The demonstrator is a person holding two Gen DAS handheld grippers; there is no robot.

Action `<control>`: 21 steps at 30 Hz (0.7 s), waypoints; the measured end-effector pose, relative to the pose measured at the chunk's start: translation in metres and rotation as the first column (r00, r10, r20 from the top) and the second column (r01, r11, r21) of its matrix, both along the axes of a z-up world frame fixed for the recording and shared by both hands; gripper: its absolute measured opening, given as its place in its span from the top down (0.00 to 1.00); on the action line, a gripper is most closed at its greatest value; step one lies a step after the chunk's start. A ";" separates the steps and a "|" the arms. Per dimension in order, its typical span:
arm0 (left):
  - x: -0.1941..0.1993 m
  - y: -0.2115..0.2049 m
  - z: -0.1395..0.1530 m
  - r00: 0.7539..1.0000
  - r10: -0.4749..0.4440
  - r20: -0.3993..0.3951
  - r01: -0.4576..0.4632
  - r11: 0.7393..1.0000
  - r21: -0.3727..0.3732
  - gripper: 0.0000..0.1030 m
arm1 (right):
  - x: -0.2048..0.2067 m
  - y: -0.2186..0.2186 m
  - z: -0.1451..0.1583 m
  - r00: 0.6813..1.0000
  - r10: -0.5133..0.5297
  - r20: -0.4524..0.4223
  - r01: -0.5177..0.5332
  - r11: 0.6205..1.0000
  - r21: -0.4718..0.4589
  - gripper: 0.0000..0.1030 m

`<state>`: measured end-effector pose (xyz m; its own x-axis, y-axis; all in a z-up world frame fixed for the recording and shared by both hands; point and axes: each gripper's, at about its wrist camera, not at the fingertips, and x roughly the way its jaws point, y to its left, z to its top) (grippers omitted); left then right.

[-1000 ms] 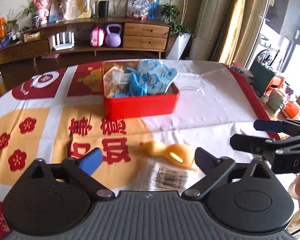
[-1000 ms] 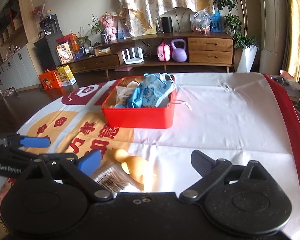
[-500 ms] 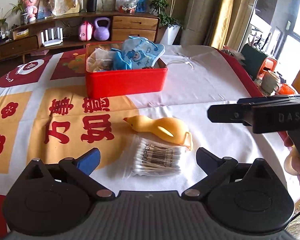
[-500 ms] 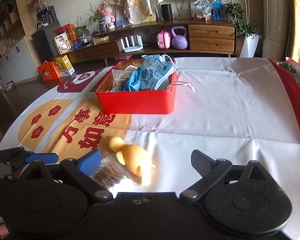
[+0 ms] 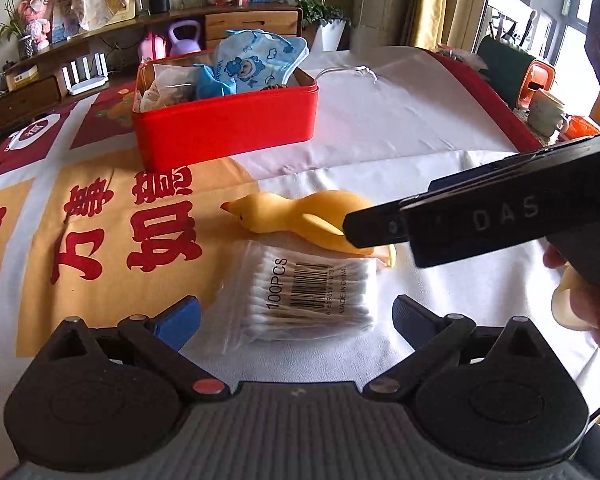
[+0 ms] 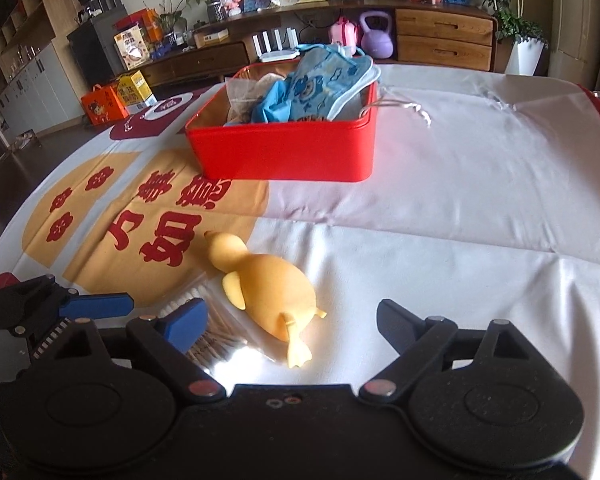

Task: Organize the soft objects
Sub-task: 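Close the left tool on the cotton-swab pack while the right tool grasps the yellow duck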

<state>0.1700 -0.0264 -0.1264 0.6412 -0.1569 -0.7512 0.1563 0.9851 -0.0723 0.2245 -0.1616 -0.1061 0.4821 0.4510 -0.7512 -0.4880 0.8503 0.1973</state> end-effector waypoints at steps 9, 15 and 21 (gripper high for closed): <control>0.010 -0.001 -0.012 1.000 -0.013 -0.002 0.013 1.000 0.005 0.01 | 0.011 0.011 -0.009 1.000 0.021 -0.011 -0.021 1.000 -0.016 0.19; 0.011 -0.006 -0.017 1.000 -0.026 0.005 0.026 1.000 0.016 0.04 | 0.014 0.019 -0.014 0.999 0.033 -0.008 -0.033 0.999 -0.034 0.26; 0.010 -0.008 -0.016 0.999 -0.022 0.033 0.020 0.999 0.046 0.15 | 0.012 0.022 -0.014 0.999 0.037 0.015 -0.036 0.998 -0.058 0.44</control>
<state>0.1799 -0.0344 -0.1428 0.6628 -0.1369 -0.7361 0.1786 0.9837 -0.0222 0.2369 -0.1400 -0.1197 0.4788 0.4247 -0.7683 -0.5213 0.8417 0.1404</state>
